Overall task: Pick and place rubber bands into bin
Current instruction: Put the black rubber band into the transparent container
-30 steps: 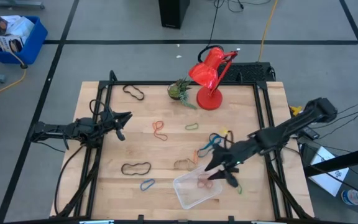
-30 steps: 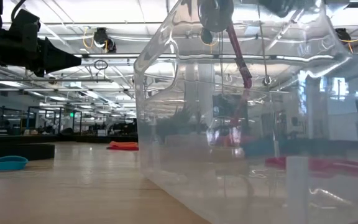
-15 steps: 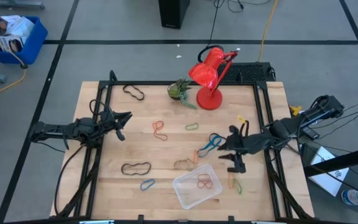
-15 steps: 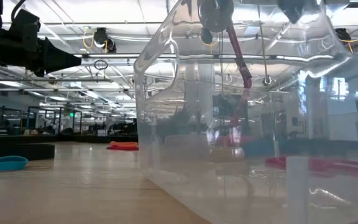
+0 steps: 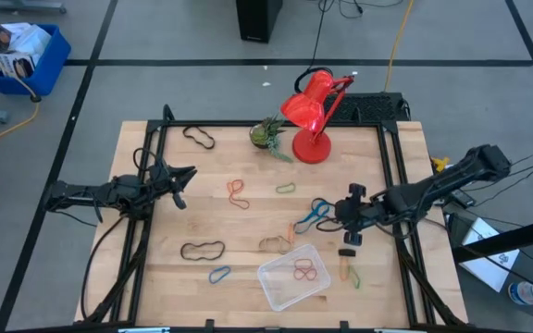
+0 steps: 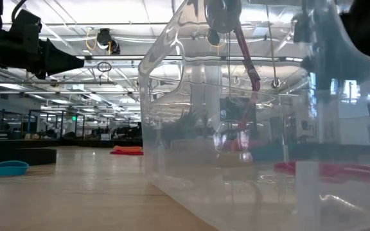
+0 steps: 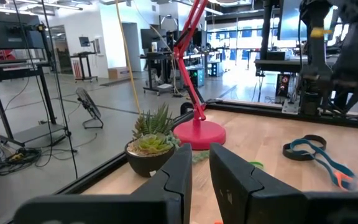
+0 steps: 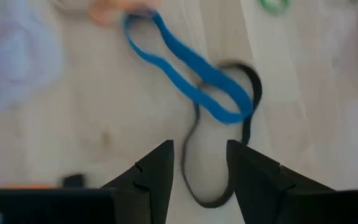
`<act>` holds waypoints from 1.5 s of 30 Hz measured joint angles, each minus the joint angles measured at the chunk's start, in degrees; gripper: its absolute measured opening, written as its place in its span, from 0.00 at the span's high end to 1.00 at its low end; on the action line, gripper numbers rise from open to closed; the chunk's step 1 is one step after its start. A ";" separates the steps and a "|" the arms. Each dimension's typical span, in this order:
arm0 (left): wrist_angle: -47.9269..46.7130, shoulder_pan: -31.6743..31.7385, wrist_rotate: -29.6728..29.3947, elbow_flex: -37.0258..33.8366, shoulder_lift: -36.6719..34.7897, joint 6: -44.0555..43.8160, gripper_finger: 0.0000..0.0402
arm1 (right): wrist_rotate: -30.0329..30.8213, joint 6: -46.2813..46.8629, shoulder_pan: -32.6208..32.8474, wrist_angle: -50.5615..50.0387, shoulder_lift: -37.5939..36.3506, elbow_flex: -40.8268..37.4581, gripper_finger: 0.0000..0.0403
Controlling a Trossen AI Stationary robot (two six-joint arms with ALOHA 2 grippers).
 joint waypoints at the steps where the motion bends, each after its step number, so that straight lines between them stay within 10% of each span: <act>1: 0.00 0.00 0.00 0.00 0.00 0.00 0.84 | 0.10 0.06 -0.24 1.69 0.06 -1.88 0.65; 16: -0.02 0.00 -0.04 0.00 0.00 0.00 0.84 | -4.18 5.25 -1.45 22.22 0.04 -19.75 0.65; 31: -0.02 0.01 -0.07 0.00 0.01 0.00 0.84 | -4.39 4.35 -1.41 25.88 -0.05 -21.71 0.98; 45: -0.02 0.02 -0.09 0.00 0.02 -0.02 0.84 | -11.85 10.00 -1.30 44.84 -1.24 -21.83 1.00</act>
